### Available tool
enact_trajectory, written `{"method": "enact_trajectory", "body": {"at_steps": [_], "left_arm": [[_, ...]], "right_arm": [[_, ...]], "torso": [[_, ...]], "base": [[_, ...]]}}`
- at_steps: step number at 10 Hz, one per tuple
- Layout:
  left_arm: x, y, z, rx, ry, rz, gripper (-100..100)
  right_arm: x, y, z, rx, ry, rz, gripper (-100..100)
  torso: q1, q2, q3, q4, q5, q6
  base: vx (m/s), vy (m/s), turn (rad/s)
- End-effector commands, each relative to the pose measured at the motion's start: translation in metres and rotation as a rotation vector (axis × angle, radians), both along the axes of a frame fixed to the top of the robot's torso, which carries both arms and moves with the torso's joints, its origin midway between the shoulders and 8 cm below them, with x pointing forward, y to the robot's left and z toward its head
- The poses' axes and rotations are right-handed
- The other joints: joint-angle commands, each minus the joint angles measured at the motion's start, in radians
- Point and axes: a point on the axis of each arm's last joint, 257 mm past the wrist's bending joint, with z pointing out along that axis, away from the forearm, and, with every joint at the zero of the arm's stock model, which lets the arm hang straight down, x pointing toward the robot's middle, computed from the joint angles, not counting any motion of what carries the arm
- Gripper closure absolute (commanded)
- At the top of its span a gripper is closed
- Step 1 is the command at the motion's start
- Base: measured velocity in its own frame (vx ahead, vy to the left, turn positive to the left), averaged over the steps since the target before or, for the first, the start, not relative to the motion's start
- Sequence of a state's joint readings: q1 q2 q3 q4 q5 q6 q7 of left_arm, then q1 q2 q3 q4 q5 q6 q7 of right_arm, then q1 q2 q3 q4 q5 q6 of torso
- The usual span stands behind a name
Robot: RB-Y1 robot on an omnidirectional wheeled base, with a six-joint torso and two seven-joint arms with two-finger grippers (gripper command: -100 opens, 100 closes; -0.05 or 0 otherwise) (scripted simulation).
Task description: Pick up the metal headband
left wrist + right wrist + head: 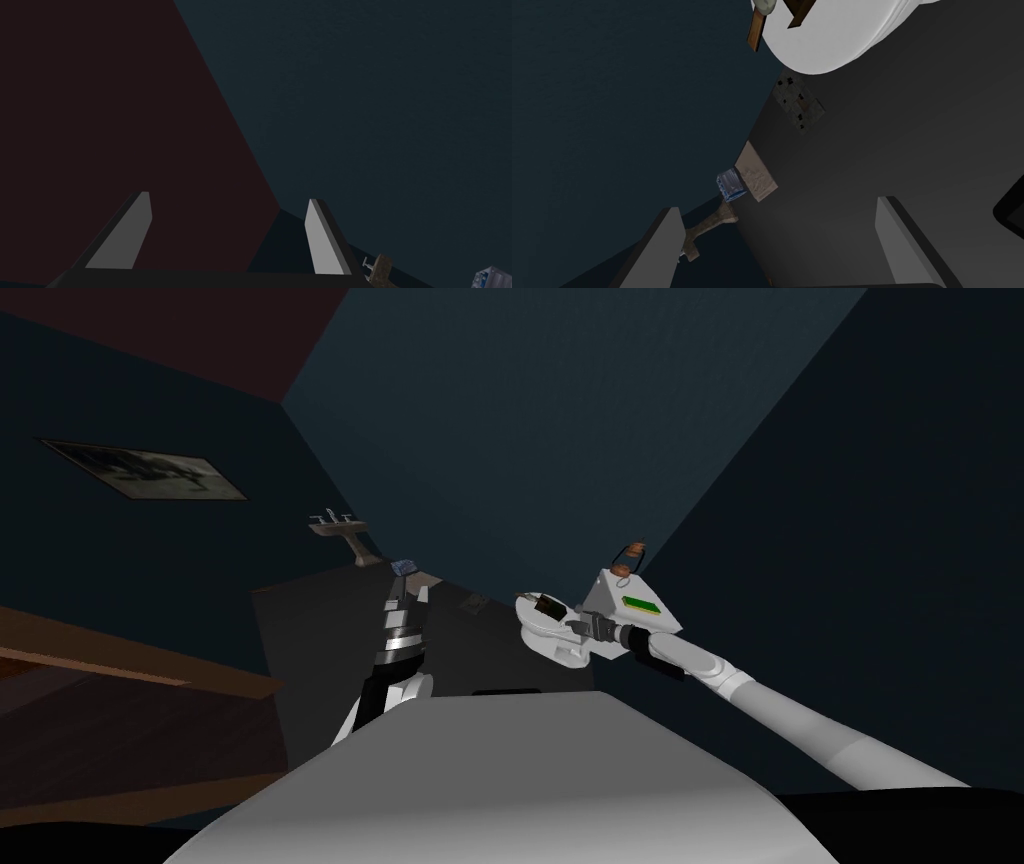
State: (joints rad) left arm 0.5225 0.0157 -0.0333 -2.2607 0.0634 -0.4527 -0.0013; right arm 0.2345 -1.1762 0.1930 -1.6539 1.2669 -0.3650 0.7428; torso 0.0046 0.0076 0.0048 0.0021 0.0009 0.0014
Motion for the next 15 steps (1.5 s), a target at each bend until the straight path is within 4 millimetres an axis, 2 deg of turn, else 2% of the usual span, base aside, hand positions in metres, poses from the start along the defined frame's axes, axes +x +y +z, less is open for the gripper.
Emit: {"method": "enact_trajectory", "body": {"at_steps": [1,5,7,9,10,11,15], "left_arm": [[0.0,0.0,0.0,0.0,0.0,0.0,0],[0.0,0.0,0.0,0.0,0.0,0.0,0],[0.0,0.0,0.0,0.0,0.0,0.0,0],[0.0,0.0,0.0,0.0,0.0,0.0,0],[0.0,0.0,0.0,0.001,0.001,0.0,0],[0.0,0.0,0.0,0.001,0.0,0.0,0],[0.0,0.0,0.0,0.001,0.001,0.0,0]], "right_arm": [[0.007,-0.012,0.006,-0.041,-0.036,-0.006,-100],[0.016,-0.026,0.016,-0.12,-0.087,-0.003,-100],[0.024,-0.044,0.027,-0.207,-0.127,0.002,-100],[0.032,-0.068,0.044,-0.304,-0.165,-0.001,-100],[0.032,-0.068,0.044,-0.304,-0.165,-0.001,-100],[0.036,-0.082,0.054,-0.355,-0.181,-0.005,-100],[0.042,-0.113,0.074,-0.455,-0.205,-0.018,-100]], "torso": [[0.0,0.0,0.0,0.0,0.0,0.0],[-0.004,-0.005,-0.003,-0.001,-0.001,0.0],[-0.005,-0.007,-0.004,-0.002,-0.001,0.0],[-0.009,-0.013,-0.007,-0.003,-0.002,0.0],[-0.013,-0.017,-0.01,-0.004,-0.003,0.0],[-0.014,-0.018,-0.01,-0.004,-0.003,0.0],[-0.017,-0.023,-0.013,-0.005,-0.004,0.0]], "base": [[-0.095,0.098,0.021],[-0.037,0.061,-0.001],[0.014,0.033,-0.053],[0.134,-0.054,-0.136],[0.151,-0.092,-0.036],[0.16,-0.111,-0.094],[0.207,-0.113,-0.113]]}}
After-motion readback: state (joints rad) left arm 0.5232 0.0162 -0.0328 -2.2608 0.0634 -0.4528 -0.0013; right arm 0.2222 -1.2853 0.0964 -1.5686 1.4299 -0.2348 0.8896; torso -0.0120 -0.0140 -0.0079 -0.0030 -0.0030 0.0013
